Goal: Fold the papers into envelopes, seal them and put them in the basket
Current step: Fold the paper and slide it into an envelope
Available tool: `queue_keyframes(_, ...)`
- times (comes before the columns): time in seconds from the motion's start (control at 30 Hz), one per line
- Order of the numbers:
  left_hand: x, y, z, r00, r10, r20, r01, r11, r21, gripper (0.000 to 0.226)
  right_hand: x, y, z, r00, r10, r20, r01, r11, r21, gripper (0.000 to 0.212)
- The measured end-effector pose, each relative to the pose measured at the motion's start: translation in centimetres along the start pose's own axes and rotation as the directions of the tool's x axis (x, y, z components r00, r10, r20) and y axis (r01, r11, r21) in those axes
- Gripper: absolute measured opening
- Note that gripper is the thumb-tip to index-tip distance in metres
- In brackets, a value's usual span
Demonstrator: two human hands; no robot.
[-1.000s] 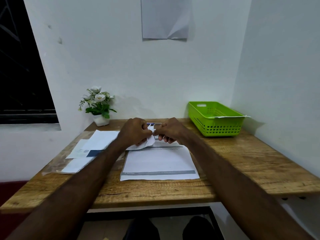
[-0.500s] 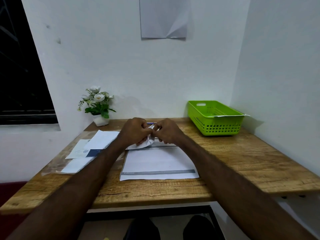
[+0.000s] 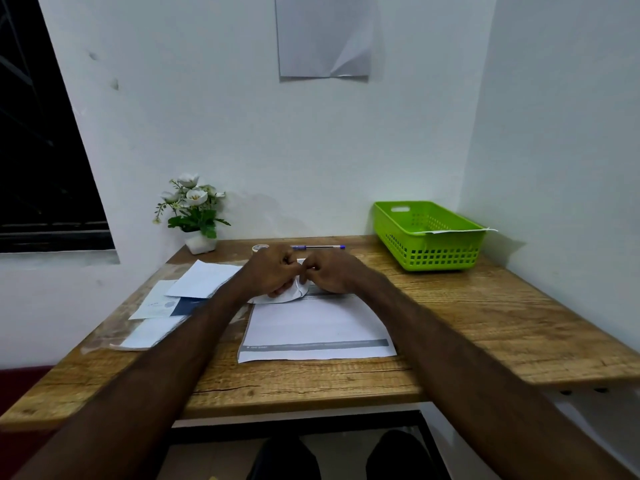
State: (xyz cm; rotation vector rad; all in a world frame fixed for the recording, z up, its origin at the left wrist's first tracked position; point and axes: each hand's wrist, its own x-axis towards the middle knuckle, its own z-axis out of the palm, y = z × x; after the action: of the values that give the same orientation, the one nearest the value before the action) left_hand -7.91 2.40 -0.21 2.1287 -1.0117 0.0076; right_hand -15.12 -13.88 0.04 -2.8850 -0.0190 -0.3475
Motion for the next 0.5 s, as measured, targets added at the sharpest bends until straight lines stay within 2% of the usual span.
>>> queue_keyframes(0.1,0.09,-0.10,0.02,1.000,0.002,0.016,-0.003,0.999,0.034,0.030,0.08,0.04,0.15,1.000,-0.012,-0.014,0.012,1.000,-0.004,0.028)
queue_keyframes(0.17,0.15,-0.31,-0.12,1.000,-0.011,0.021,0.010,0.999,0.038,0.029,-0.01,0.09,0.20,1.000,-0.019,0.009,0.019,0.998,0.063,0.030)
queue_keyframes(0.27,0.18,-0.51,-0.22,0.996,-0.051,0.069,0.049,0.998,0.030,0.030,-0.32,0.24,0.34,0.995,0.014,0.094,-0.045,0.940,0.340,0.036)
queue_keyframes(0.33,0.21,-0.44,-0.17,0.991,-0.086,0.100,0.083,0.996,0.027,0.027,-0.42,0.43,0.13,0.987,0.068,0.146,-0.127,0.882,0.455,0.038)
queue_keyframes(0.5,0.08,-0.26,-0.17,0.986,-0.101,0.133,0.099,0.995,0.021,0.025,-0.72,0.25,-0.53,0.976,0.049,0.213,-0.147,0.868,0.474,0.034)
